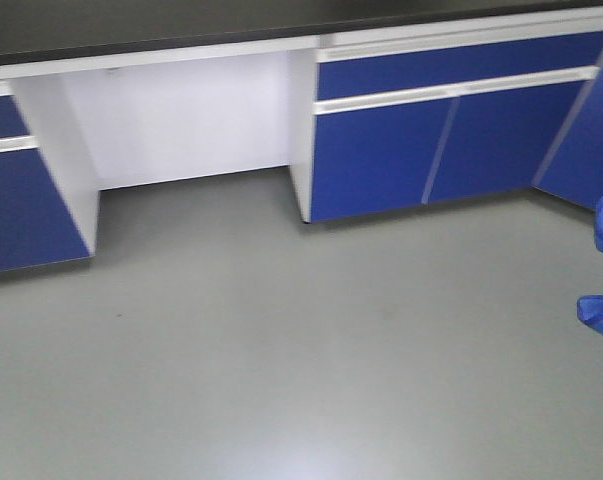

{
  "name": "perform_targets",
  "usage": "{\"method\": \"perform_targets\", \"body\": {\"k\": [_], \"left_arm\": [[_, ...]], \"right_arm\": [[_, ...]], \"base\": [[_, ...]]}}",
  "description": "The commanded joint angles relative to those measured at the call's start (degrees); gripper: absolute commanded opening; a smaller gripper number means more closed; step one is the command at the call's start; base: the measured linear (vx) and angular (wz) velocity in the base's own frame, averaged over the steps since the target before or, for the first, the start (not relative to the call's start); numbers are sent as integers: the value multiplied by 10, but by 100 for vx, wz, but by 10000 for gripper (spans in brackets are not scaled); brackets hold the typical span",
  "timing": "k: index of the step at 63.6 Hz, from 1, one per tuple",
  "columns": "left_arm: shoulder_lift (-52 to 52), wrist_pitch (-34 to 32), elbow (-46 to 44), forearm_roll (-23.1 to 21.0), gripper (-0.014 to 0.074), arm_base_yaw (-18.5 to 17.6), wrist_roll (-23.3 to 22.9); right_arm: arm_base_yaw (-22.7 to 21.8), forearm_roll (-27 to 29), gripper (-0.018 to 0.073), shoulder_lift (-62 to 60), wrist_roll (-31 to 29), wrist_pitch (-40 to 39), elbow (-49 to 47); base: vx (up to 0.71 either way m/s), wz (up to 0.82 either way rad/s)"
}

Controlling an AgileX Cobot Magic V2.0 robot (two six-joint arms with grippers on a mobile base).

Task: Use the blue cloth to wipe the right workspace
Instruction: 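Drive the base backward and turn away from the bench, holding the cloth, then drive the base to the other black bench with the wall socket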

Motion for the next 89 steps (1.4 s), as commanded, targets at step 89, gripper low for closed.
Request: {"method": "perform_targets", "body": {"k": [89], "left_arm": [[-9, -45, 18, 1, -6, 3, -5]], "right_arm": [[1, -6, -1, 1, -5, -31, -17]], "base": [[-7, -70]]}}
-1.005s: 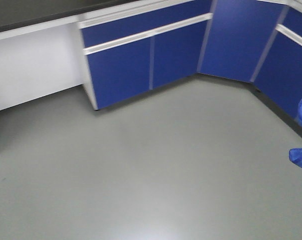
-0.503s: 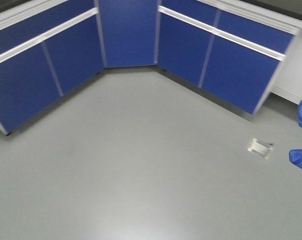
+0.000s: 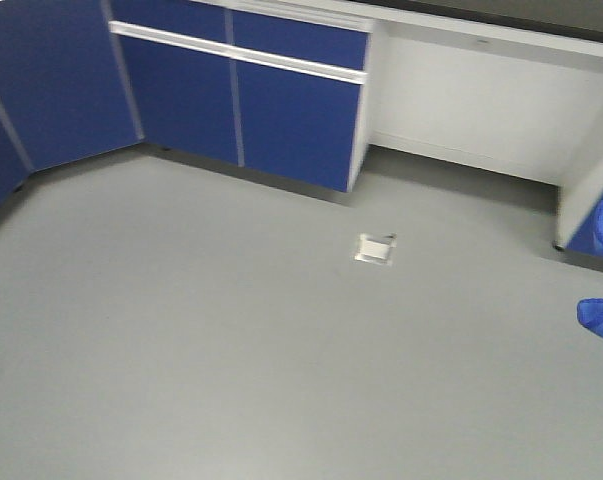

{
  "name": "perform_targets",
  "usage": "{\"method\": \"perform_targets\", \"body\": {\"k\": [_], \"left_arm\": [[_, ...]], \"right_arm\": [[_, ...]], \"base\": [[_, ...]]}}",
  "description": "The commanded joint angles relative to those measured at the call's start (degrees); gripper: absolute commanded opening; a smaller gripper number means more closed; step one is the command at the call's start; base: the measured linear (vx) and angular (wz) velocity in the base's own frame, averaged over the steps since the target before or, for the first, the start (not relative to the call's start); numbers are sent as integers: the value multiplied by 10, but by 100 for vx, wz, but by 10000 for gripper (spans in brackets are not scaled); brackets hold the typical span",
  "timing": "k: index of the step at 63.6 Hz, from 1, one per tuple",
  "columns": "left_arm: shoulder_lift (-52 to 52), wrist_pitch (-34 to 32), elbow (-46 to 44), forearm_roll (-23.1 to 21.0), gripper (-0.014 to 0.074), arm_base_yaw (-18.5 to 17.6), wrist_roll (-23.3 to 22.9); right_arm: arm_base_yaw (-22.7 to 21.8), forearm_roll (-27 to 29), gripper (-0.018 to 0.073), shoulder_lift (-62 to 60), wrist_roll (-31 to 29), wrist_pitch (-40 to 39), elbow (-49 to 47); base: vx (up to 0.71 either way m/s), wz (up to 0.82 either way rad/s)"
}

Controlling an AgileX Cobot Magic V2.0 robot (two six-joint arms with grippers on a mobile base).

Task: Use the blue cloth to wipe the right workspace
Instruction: 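Drive the base to the other black bench with the wall socket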

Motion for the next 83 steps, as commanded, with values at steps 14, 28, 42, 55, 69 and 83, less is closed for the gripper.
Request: {"method": "perform_targets", "body": {"k": [14, 28, 42, 55, 69, 83], "left_arm": [[-9, -45, 18, 1, -6, 3, -5], [-9, -45, 18, 1, -6, 3, -5], [-9, -45, 18, 1, -6, 3, -5], [-9, -45, 18, 1, -6, 3, -5], [-9, -45, 18, 1, -6, 3, -5], [-9, -44, 18, 1, -6, 3, -5]], "right_arm": [[1, -6, -1, 1, -5, -36, -17], [1, -6, -1, 1, -5, -36, -17], [1, -6, -1, 1, -5, -30, -17], [1, -6, -1, -2, -5, -17, -17], [1, -6, -1, -2, -5, -15, -17], [1, -6, -1, -2, -5, -12, -17]], "base": [[5, -63], [11, -53], [16, -37], [22, -31], [29, -17], [35, -9]]}}
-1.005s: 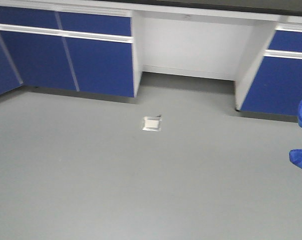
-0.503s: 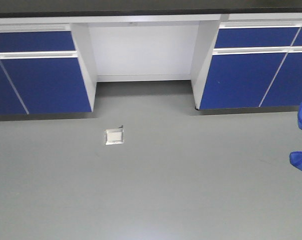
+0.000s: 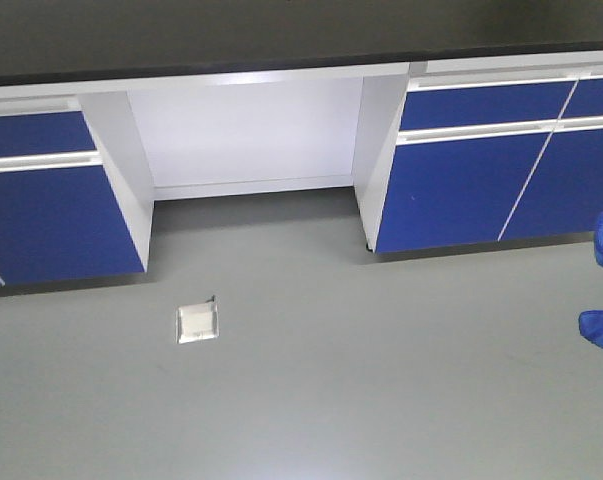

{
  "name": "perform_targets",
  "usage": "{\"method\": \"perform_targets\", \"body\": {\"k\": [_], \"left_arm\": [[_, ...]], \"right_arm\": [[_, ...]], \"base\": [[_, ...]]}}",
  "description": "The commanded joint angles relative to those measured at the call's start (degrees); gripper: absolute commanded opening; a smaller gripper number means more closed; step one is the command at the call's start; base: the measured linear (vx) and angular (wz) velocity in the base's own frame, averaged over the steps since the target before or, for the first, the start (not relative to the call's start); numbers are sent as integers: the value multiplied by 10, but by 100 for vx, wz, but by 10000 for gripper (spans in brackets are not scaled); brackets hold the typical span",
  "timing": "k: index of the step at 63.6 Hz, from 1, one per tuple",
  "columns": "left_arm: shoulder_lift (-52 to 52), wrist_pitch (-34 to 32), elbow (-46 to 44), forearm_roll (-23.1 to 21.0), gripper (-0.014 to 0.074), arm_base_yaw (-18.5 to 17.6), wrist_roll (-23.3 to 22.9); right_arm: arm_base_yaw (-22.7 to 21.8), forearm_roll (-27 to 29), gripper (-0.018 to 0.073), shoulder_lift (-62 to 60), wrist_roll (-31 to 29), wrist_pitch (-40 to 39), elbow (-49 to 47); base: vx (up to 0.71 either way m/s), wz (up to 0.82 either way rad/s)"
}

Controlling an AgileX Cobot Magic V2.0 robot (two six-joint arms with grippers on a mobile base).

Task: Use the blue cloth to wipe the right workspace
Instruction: 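Drive the base to the other black bench with the wall socket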

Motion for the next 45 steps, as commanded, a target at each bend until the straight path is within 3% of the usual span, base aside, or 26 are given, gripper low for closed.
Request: {"method": "perform_targets", "body": {"k": [1, 45], "left_arm": [[-9, -44, 18, 1, -6, 3, -5], [-9, -41, 18, 1, -6, 3, -5]], "right_arm": [[1, -6, -1, 2, -5, -35, -17], [1, -6, -1, 2, -5, -29, -17]], "base": [[37, -8], [39, -7]]}}
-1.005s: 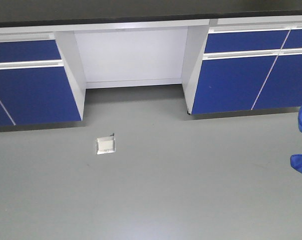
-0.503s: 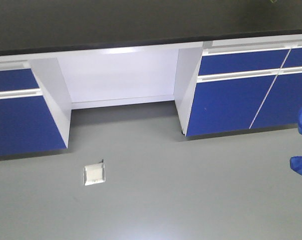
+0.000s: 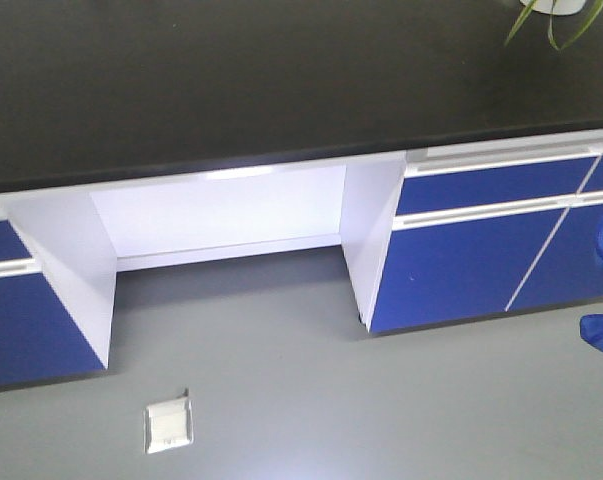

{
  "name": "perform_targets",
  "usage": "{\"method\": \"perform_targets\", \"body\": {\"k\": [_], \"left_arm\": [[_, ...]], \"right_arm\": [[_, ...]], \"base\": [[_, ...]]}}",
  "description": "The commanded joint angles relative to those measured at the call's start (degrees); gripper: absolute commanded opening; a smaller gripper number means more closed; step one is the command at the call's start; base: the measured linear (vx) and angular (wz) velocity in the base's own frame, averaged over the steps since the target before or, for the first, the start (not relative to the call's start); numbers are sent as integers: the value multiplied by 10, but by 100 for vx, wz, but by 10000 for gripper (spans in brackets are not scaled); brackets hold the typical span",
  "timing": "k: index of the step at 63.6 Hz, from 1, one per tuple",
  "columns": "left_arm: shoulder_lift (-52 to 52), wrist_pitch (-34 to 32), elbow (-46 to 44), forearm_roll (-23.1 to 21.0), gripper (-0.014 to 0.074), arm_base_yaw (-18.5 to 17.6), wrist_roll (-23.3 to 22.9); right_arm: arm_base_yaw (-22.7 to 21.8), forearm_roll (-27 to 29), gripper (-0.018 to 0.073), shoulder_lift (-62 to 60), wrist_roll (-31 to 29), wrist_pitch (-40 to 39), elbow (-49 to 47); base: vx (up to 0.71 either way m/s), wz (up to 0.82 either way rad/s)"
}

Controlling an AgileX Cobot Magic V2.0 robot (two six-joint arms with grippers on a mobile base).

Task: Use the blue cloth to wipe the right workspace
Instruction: 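Drive the base to the other black bench with the wall socket, then lower the held cloth onto the bench surface with the right gripper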

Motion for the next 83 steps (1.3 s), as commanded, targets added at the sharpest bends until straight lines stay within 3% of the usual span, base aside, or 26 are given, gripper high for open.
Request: {"method": "perform_targets", "body": {"k": [1, 83], "left_arm": [[-9, -43, 18, 1, -6, 3, -5], [-9, -43, 18, 1, -6, 3, -5]], "right_arm": [[1, -6, -1, 2, -5, -36, -17], [1, -6, -1, 2, -5, -36, -17]], "base": [[41, 0], [31, 13]]}}
